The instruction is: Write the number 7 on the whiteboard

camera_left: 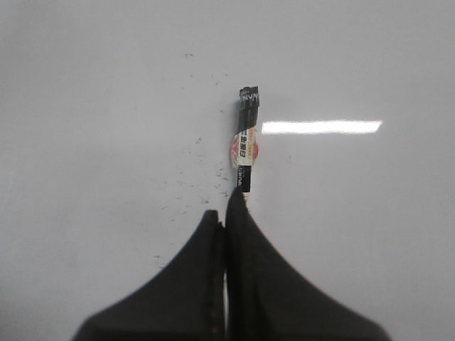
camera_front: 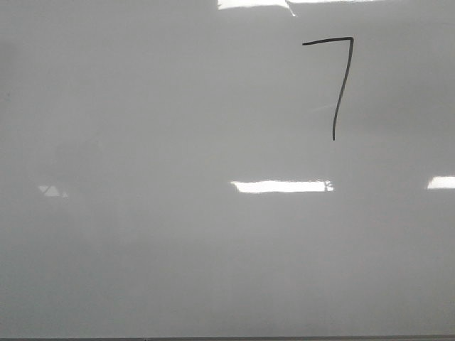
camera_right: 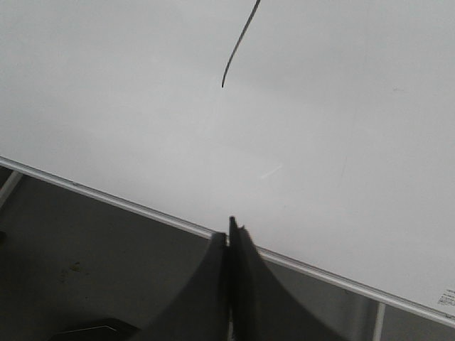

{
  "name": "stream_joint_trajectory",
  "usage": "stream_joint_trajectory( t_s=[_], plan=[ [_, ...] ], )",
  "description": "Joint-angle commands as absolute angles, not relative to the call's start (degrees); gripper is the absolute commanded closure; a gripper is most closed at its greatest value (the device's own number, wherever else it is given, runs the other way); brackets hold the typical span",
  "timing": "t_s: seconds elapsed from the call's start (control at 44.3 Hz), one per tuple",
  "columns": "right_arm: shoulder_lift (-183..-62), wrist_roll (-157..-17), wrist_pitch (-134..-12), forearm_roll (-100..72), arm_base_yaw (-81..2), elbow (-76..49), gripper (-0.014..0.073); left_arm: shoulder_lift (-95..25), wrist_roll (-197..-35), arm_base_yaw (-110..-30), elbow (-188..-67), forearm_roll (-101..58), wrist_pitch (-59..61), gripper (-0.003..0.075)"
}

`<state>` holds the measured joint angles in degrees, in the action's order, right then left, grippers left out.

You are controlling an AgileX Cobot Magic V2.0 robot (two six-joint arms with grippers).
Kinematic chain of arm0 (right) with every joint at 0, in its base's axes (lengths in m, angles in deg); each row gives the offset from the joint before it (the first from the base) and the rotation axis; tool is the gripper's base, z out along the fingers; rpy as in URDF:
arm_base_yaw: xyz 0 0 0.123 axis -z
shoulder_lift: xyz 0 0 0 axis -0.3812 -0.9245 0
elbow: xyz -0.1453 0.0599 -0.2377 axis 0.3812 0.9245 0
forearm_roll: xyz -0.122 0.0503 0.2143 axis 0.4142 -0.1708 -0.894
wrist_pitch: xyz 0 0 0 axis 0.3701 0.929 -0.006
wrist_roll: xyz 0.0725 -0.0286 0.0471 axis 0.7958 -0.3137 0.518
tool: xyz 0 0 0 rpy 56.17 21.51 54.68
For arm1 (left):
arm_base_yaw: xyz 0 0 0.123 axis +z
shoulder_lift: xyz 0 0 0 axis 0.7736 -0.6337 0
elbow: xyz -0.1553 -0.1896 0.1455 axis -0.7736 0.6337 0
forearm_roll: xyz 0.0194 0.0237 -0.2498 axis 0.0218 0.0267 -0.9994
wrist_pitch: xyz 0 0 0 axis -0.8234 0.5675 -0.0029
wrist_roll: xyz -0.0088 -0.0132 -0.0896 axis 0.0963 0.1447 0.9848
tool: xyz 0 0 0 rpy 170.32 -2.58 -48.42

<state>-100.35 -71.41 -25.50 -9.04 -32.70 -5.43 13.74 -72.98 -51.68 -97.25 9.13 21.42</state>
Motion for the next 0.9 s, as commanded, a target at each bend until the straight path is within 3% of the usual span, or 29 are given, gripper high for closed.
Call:
stream_joint_trajectory(
  t_s=[0.0, 0.158, 0.429, 0.881],
  plan=[
    [-100.4, -71.4, -29.1, -8.9, -32.4, -6.9, 0.0662, 18.1, -73.0, -51.6, -91.1, 8.7, 8.7, 0.0741],
    [-100.4, -71.4, -29.1, -8.9, -32.4, -6.9, 0.0662, 24.2, -73.0, -51.2, -80.8, 7.7, 2.4, 0.0741],
    [-100.4, -71.4, -28.9, -8.9, -32.4, -6.9, 0.0662, 24.1, -72.9, -50.0, -69.3, 5.7, -15.3, 0.0741],
    [-100.4, -71.4, -28.9, -8.9, -32.4, -6.9, 0.0662, 24.1, -72.9, -50.0, -69.5, 5.6, -14.5, 0.0741]
  ],
)
